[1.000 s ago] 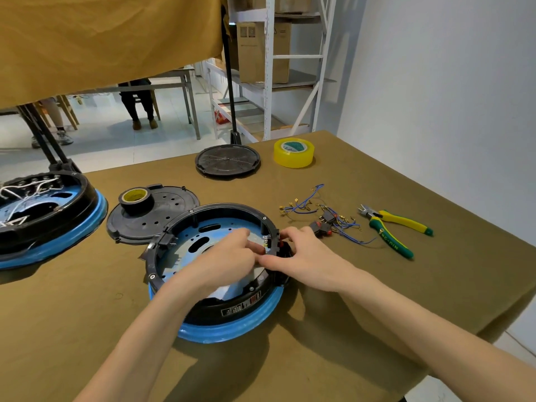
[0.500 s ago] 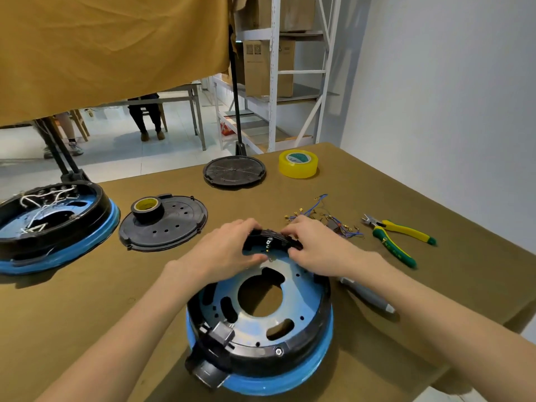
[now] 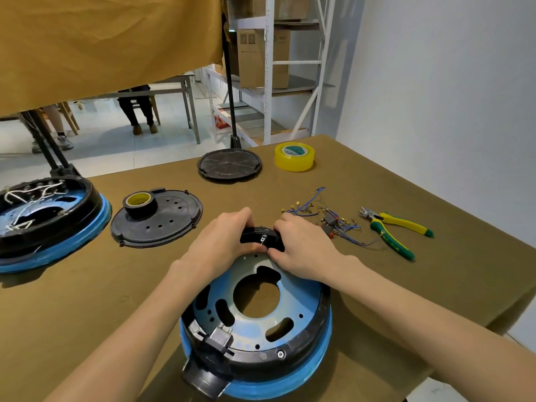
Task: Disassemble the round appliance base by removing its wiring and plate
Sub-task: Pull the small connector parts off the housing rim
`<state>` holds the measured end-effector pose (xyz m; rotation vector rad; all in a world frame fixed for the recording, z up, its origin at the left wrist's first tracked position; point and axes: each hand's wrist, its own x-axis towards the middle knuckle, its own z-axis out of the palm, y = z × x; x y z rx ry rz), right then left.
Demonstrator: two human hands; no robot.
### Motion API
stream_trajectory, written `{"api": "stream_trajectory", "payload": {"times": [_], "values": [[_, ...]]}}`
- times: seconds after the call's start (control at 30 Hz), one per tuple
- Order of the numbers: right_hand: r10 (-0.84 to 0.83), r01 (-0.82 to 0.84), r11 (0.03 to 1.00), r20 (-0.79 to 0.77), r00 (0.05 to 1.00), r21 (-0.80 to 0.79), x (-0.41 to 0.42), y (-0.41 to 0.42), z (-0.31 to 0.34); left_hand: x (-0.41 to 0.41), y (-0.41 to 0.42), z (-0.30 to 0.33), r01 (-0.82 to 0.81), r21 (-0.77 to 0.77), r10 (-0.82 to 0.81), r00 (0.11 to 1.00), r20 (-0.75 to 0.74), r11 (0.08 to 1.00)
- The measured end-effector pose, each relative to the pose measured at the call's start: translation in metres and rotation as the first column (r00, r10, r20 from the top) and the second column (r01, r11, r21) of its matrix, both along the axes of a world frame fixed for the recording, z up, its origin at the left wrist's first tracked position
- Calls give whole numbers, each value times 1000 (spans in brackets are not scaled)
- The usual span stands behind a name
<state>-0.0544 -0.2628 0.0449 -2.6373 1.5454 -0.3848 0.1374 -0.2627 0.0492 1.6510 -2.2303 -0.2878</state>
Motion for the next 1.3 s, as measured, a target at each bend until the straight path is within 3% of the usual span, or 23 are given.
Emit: {"api": "stream_trajectory", "payload": {"times": [0.17, 0.3, 0.47, 0.57, 0.93, 1.1, 1.3], "values": [[6, -12, 998, 100, 995, 69, -1, 2, 0, 14, 5, -1, 84, 52, -73, 981, -182, 995], [-19, 20, 999, -38, 999, 44, 7, -1, 5, 25, 9, -2, 66, 115, -38, 971, -234, 991], [-89, 80, 995, -152, 984, -63, 25, 10, -6, 25, 15, -8, 49, 70, -28, 960, -279, 996], [-95, 85, 994, -143, 985, -73, 27, 13, -10, 20, 16, -6, 58, 67, -36, 958, -283, 996], [19, -21, 969, 11, 1000, 246, 12, -5, 7, 15, 22, -1, 53, 85, -32, 972, -234, 995], [-48, 48, 992, 0, 999, 117, 19, 1, -1, 14, 23, 1, 42, 76, -25, 975, -222, 996], [-96, 68, 982, 151, 984, 178, 16, -1, -3, 15, 25, 0, 40, 90, -22, 981, -194, 995]]}}
